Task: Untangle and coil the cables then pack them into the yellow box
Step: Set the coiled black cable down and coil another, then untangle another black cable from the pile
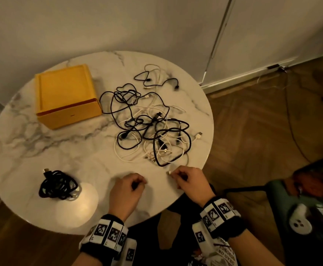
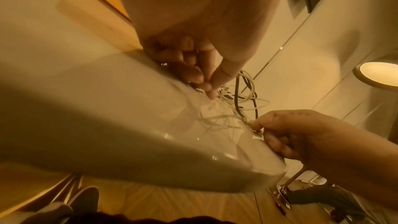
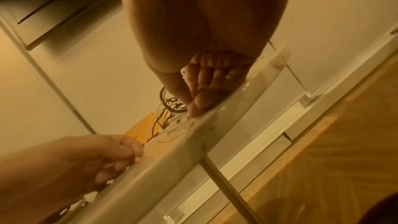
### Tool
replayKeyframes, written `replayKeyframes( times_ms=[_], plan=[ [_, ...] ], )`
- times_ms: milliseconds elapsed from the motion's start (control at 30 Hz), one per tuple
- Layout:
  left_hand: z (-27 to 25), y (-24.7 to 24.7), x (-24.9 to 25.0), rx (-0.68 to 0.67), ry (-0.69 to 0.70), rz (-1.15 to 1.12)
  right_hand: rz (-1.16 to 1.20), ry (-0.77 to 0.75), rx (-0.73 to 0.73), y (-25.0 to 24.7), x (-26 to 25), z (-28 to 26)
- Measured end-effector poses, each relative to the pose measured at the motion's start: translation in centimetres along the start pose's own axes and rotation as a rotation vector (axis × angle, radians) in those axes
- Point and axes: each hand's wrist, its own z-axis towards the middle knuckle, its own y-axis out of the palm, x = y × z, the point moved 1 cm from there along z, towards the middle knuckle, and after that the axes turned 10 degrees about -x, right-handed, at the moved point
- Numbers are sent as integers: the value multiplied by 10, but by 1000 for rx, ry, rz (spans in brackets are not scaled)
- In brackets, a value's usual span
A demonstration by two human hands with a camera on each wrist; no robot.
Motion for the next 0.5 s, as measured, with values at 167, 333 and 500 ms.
replayKeyframes(
  times_ms=[167,333,500],
  plan=[
    [-3,2,0,-31,-39,-193,237,40,70,-2,-2,-1],
    [-4,4,-3,-33,-33,-158,414,111,115,-17,7,-7],
    [7,-2,9,-130,-107,-433,-69,44,41,-9,7,1]
  ],
)
